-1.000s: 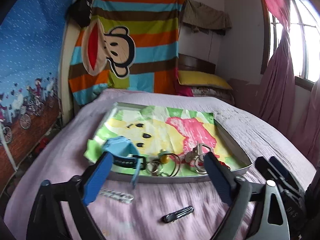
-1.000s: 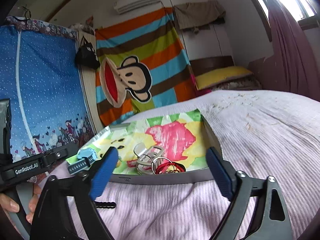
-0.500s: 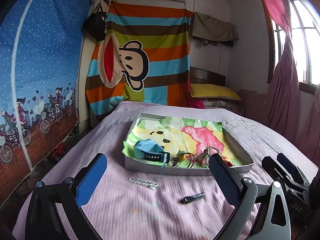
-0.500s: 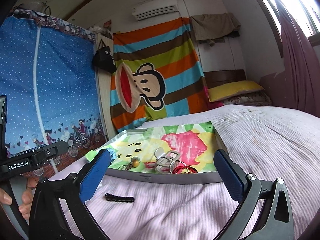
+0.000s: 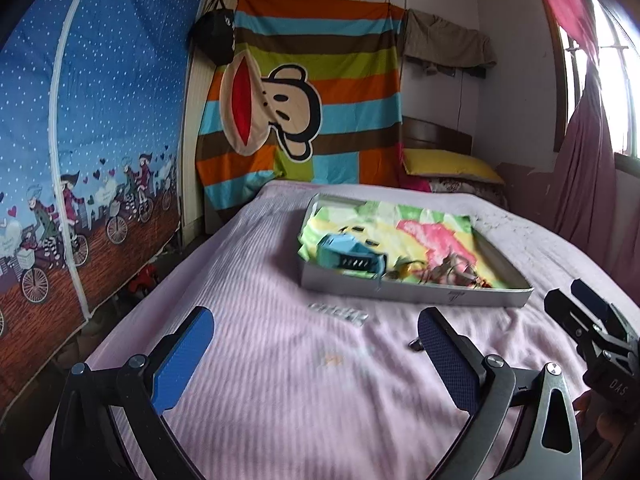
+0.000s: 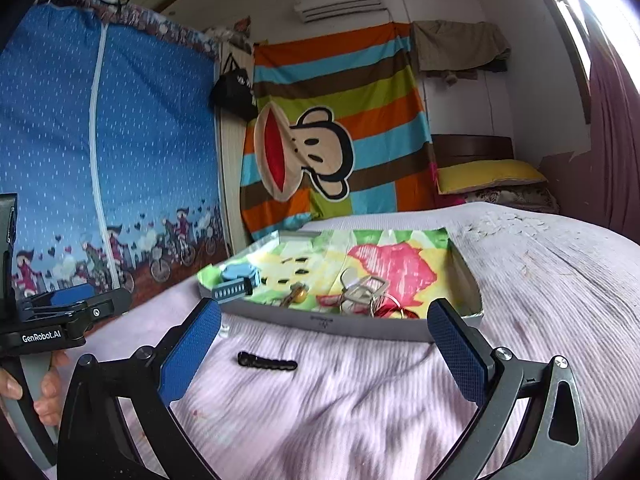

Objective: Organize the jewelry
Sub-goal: 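Move the right tool to the black bead bracelet while the left tool approaches the white clip chain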

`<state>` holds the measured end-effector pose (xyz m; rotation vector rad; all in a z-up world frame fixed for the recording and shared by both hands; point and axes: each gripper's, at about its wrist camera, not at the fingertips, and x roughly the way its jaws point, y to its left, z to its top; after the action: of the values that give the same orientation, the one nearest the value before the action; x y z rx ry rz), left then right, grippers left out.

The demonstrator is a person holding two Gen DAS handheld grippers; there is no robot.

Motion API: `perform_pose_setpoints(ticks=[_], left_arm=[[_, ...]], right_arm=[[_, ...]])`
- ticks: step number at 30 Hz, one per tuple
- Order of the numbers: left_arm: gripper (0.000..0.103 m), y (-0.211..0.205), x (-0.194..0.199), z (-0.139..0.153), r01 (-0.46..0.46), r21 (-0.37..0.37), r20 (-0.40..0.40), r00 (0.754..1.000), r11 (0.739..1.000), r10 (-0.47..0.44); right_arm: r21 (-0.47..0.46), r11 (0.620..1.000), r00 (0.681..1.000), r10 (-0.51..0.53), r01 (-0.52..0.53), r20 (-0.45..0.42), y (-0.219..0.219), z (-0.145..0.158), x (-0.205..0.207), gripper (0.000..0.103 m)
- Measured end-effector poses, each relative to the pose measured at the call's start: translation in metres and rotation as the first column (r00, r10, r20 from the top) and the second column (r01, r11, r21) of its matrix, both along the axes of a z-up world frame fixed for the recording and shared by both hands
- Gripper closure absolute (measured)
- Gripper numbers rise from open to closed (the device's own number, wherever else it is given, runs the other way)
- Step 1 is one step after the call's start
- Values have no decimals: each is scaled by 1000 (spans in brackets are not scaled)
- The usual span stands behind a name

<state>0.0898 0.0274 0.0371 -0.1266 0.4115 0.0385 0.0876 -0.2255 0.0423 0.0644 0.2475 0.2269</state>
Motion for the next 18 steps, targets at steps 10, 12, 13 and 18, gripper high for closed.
perform_pose_setpoints(ticks=[10,12,13,18], left_arm=[[0,10,20,-19,-1,-17,-106,994,1000,-1],[0,10,26,-22,5,-18,-133,991,1000,-7],[0,11,31,-24,14,-22,-153,988,1000,-17],[0,12,48,-29,25,-23,-208,978,999,-29]], right_arm=[[-34,998,992,46,-51,-119,11,-17,24,2],[-46,997,984,54,-63,-168,14,-23,32,2],[-52,996,980,62,-73,-188,17,-26,36,2],[-93,990,961,78,-106,-267,31,-37,51,2]])
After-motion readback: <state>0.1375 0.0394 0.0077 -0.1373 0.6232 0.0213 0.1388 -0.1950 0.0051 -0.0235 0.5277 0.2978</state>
